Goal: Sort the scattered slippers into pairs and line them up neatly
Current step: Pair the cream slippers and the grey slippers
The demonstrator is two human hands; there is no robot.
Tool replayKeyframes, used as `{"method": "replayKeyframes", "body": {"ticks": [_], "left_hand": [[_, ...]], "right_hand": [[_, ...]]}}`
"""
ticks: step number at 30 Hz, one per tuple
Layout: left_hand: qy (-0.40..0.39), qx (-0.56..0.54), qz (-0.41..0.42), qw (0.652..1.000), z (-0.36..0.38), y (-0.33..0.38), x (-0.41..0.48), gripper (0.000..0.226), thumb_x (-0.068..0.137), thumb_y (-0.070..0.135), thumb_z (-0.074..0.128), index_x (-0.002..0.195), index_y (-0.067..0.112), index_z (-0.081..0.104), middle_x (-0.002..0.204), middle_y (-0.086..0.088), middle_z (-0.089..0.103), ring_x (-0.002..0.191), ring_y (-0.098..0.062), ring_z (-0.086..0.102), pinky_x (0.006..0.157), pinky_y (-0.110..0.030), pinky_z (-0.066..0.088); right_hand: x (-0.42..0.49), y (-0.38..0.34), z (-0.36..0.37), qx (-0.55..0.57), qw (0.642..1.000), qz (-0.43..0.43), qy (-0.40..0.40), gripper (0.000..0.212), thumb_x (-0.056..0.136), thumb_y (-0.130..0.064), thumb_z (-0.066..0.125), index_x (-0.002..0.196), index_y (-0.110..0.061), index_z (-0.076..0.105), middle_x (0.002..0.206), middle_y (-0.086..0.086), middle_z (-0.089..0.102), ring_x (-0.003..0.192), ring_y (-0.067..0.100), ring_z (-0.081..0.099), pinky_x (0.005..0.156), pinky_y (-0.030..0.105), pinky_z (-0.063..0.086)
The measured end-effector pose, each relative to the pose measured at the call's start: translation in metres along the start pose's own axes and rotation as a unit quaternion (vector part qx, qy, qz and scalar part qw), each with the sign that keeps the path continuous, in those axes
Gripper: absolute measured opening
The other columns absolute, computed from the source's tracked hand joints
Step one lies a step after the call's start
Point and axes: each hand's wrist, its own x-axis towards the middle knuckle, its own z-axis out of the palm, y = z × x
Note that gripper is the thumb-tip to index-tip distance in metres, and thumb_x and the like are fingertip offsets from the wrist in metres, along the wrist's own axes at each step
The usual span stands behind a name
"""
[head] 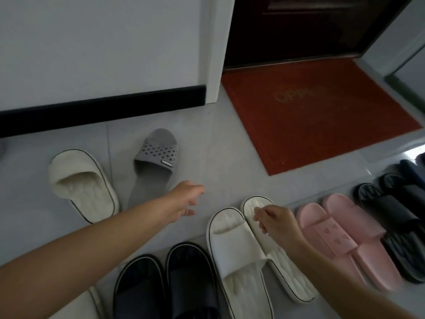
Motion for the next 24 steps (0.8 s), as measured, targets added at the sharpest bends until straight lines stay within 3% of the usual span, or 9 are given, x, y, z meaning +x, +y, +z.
{"method": "replayKeyframes", "body": {"ticks": [2, 5, 9, 12, 13, 15, 17, 20, 24], "left_hand": [[-0.001, -0.01, -0.001, 1.0, -0.008, -0.003, 0.0, 0.002, 0.091, 0.019, 0.053, 0.091, 0.017, 0.053, 0.09, -0.003, 0.045, 0.088, -0.019, 0.048, 0.062, -0.028, 0.043], [0.004, -0.007, 0.01, 1.0, -0.019, -0.005, 0.002, 0.005, 0.09, 0.02, 0.054, 0.085, 0.02, 0.052, 0.087, 0.0, 0.048, 0.078, -0.014, 0.049, 0.06, -0.026, 0.043], [0.116, 0.096, 0.121, 0.981, -0.067, 0.0, 0.011, 0.007, 0.086, 0.018, 0.057, 0.079, 0.02, 0.057, 0.073, 0.0, 0.054, 0.065, -0.014, 0.051, 0.058, -0.026, 0.045], [0.227, 0.165, 0.177, 0.943, -0.122, -0.003, 0.014, 0.009, 0.086, 0.018, 0.056, 0.091, 0.014, 0.063, 0.084, -0.002, 0.061, 0.081, -0.022, 0.059, 0.075, -0.033, 0.049], [0.251, 0.181, 0.178, 0.934, -0.141, -0.008, 0.014, 0.009, 0.087, 0.019, 0.055, 0.091, 0.015, 0.062, 0.086, -0.002, 0.062, 0.083, -0.022, 0.06, 0.077, -0.032, 0.048], [0.297, 0.197, 0.156, 0.921, -0.182, -0.026, 0.01, 0.006, 0.087, 0.021, 0.054, 0.089, 0.018, 0.059, 0.084, 0.001, 0.062, 0.078, -0.018, 0.059, 0.069, -0.027, 0.046], [0.35, 0.186, 0.123, 0.91, -0.226, -0.047, 0.002, 0.004, 0.088, 0.021, 0.052, 0.087, 0.019, 0.055, 0.081, 0.004, 0.059, 0.072, -0.016, 0.056, 0.061, -0.025, 0.042], [0.436, 0.157, 0.066, 0.884, -0.291, -0.081, -0.014, 0.006, 0.088, 0.016, 0.052, 0.086, 0.014, 0.057, 0.088, -0.004, 0.062, 0.084, -0.024, 0.059, 0.07, -0.027, 0.041], [0.52, 0.135, -0.005, 0.843, -0.364, -0.121, -0.033, 0.019, 0.086, 0.012, 0.052, 0.095, -0.001, 0.064, 0.101, -0.022, 0.066, 0.099, -0.034, 0.061, 0.082, -0.036, 0.045]], "right_hand": [[0.002, -0.014, 0.011, 0.001, 1.0, -0.023, -0.012, 0.037, 0.085, -0.022, 0.059, 0.049, -0.019, 0.062, 0.044, -0.002, 0.057, 0.043, 0.007, 0.052, 0.053, 0.025, 0.043], [0.009, -0.036, 0.029, 0.034, 0.998, -0.031, -0.037, 0.037, 0.087, -0.024, 0.059, 0.05, -0.021, 0.063, 0.043, -0.007, 0.057, 0.04, 0.002, 0.05, 0.044, 0.012, 0.039], [0.027, -0.081, 0.078, 0.022, 0.993, -0.066, -0.095, 0.028, 0.087, -0.025, 0.061, 0.06, -0.021, 0.064, 0.05, -0.007, 0.059, 0.039, -0.001, 0.053, 0.044, 0.014, 0.041], [0.04, -0.115, 0.124, -0.007, 0.985, -0.094, -0.142, 0.008, 0.085, -0.028, 0.064, 0.087, -0.021, 0.06, 0.071, -0.003, 0.064, 0.057, 0.003, 0.064, 0.055, 0.02, 0.049], [0.046, -0.124, 0.139, -0.022, 0.985, -0.095, -0.143, 0.02, 0.084, -0.029, 0.066, 0.101, -0.022, 0.057, 0.082, 0.001, 0.065, 0.071, 0.011, 0.067, 0.065, 0.025, 0.051], [0.059, -0.141, 0.166, -0.04, 0.988, -0.082, -0.128, 0.046, 0.082, -0.026, 0.068, 0.122, -0.016, 0.047, 0.104, 0.013, 0.065, 0.094, 0.029, 0.064, 0.08, 0.036, 0.05], [0.071, -0.153, 0.184, -0.05, 0.991, -0.068, -0.102, 0.058, 0.082, -0.021, 0.069, 0.13, -0.01, 0.04, 0.118, 0.021, 0.059, 0.103, 0.037, 0.06, 0.085, 0.042, 0.05], [0.087, -0.158, 0.2, -0.109, 0.987, -0.089, -0.074, 0.051, 0.086, -0.016, 0.063, 0.13, -0.004, 0.04, 0.117, 0.026, 0.059, 0.1, 0.042, 0.059, 0.083, 0.047, 0.05], [0.105, -0.158, 0.198, -0.193, 0.971, -0.133, -0.05, 0.041, 0.088, -0.01, 0.057, 0.126, 0.001, 0.047, 0.104, 0.029, 0.061, 0.079, 0.04, 0.059, 0.07, 0.043, 0.048]]}}
